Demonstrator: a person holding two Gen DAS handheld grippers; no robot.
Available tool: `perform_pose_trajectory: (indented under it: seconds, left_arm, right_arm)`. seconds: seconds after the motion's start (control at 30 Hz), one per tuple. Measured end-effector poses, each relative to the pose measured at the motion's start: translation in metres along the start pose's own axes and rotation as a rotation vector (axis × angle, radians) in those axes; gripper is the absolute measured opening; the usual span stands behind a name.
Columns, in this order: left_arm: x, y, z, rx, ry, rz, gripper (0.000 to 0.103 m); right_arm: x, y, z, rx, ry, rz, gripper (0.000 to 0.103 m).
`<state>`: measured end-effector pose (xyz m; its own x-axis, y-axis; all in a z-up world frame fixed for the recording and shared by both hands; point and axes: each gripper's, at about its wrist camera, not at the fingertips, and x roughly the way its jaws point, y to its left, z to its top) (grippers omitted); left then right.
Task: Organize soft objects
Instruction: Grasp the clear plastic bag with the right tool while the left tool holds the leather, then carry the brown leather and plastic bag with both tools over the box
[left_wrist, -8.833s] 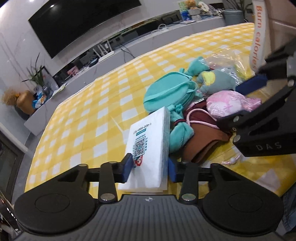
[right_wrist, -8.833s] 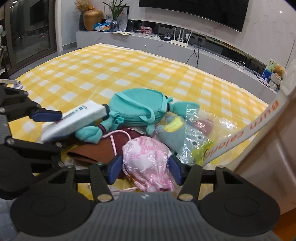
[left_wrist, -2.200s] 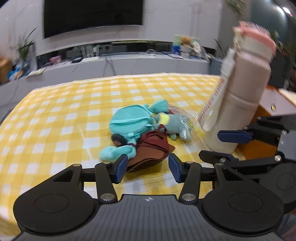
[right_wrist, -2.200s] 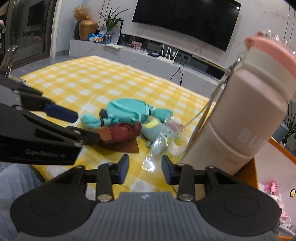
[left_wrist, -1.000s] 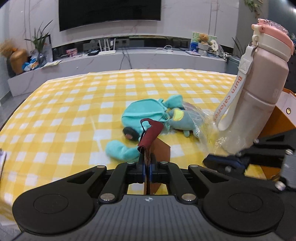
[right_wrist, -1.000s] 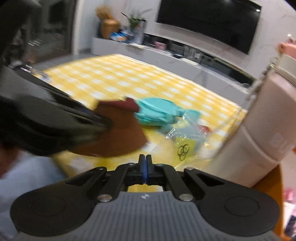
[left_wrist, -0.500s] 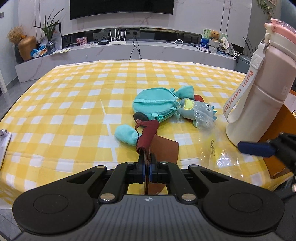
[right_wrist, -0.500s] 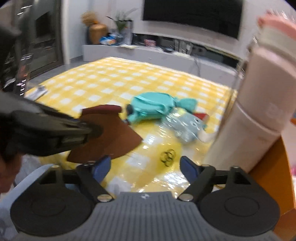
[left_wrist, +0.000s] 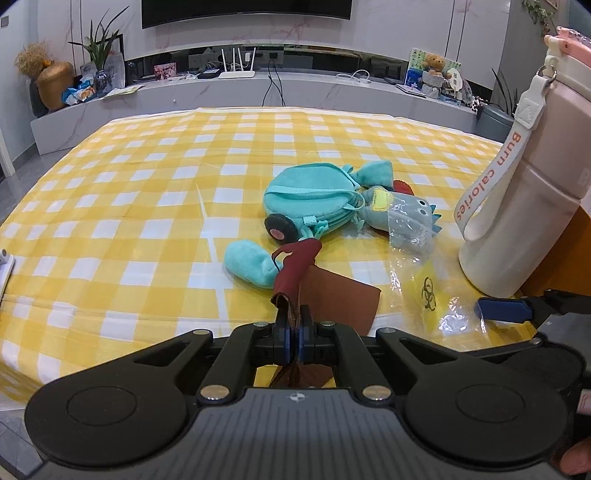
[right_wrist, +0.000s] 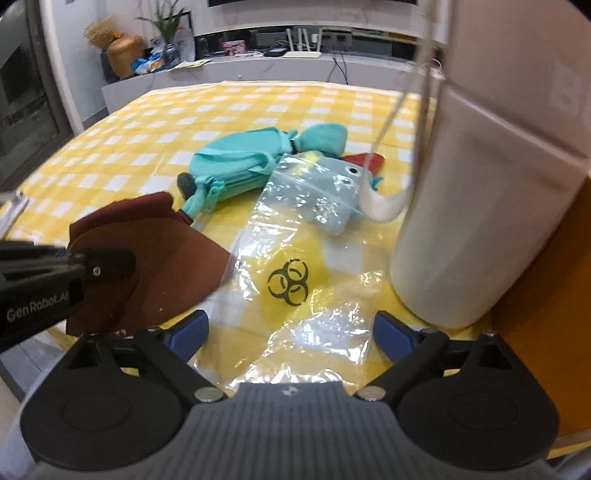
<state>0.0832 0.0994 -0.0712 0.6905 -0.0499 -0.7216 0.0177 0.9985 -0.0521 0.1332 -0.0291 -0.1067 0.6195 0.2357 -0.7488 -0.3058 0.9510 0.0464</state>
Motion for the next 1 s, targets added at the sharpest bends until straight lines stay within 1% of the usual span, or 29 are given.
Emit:
perform_pose_trajectory:
  seconds: [0.03, 0.07, 0.1, 0.13, 0.2, 0.27, 0.3, 0.4, 0.43, 0.47, 0.63, 0.9, 1.0]
  left_arm:
    - [0.0, 0.0, 0.0, -0.001, 0.001, 0.0, 0.004]
    - [0.0, 0.0, 0.0, -0.001, 0.003, 0.0, 0.004]
    - [0.0, 0.0, 0.0, -0.001, 0.004, 0.0, 0.004]
    - [0.001, 0.0, 0.0, 0.0, 0.004, 0.001, 0.004]
    - [0.0, -0.001, 0.0, 0.001, 0.005, 0.0, 0.004]
    - [0.0, -0.001, 0.0, 0.001, 0.006, 0.0, 0.004]
    - [0.0, -0.002, 0.0, 0.001, 0.006, -0.001, 0.004]
    - [0.0, -0.004, 0.0, 0.005, 0.007, -0.006, 0.004]
    - [-0.001, -0.005, 0.0, 0.006, 0.007, -0.007, 0.004]
    - [-0.002, -0.006, 0.0, 0.009, 0.007, -0.009, 0.004]
    - [-0.01, -0.009, 0.001, 0.016, -0.008, -0.016, 0.004]
    - [-0.04, -0.017, 0.005, 0.033, -0.053, -0.027, 0.004]
    - [-0.055, -0.022, 0.005, 0.047, -0.068, -0.02, 0.004]
  right_arm:
    - [0.001, 0.005, -0.001, -0.028, -0.01, -0.011, 0.087]
    - [0.0, 0.006, -0.001, -0.038, -0.021, -0.003, 0.082]
    - [0.001, 0.007, -0.001, -0.039, -0.027, -0.001, 0.081]
    - [0.001, 0.007, -0.001, -0.043, -0.033, 0.001, 0.076]
    - [-0.002, 0.006, -0.001, -0.045, -0.047, 0.002, 0.064]
    - [-0.003, 0.005, -0.001, -0.045, -0.056, 0.001, 0.046]
    - [-0.005, 0.004, -0.001, -0.049, -0.058, -0.003, 0.041]
    - [-0.006, 0.002, 0.0, -0.063, -0.061, 0.01, 0.007]
    - [-0.006, 0.003, 0.001, -0.067, -0.057, 0.018, 0.003]
    - [-0.006, 0.003, 0.001, -0.068, -0.055, 0.021, 0.001]
    - [-0.021, 0.006, 0.002, -0.081, -0.079, 0.041, 0.0]
    - [-0.074, 0.006, 0.002, -0.119, -0.167, 0.101, 0.0]
    - [-0.097, 0.005, 0.001, -0.129, -0.2, 0.126, 0.0]
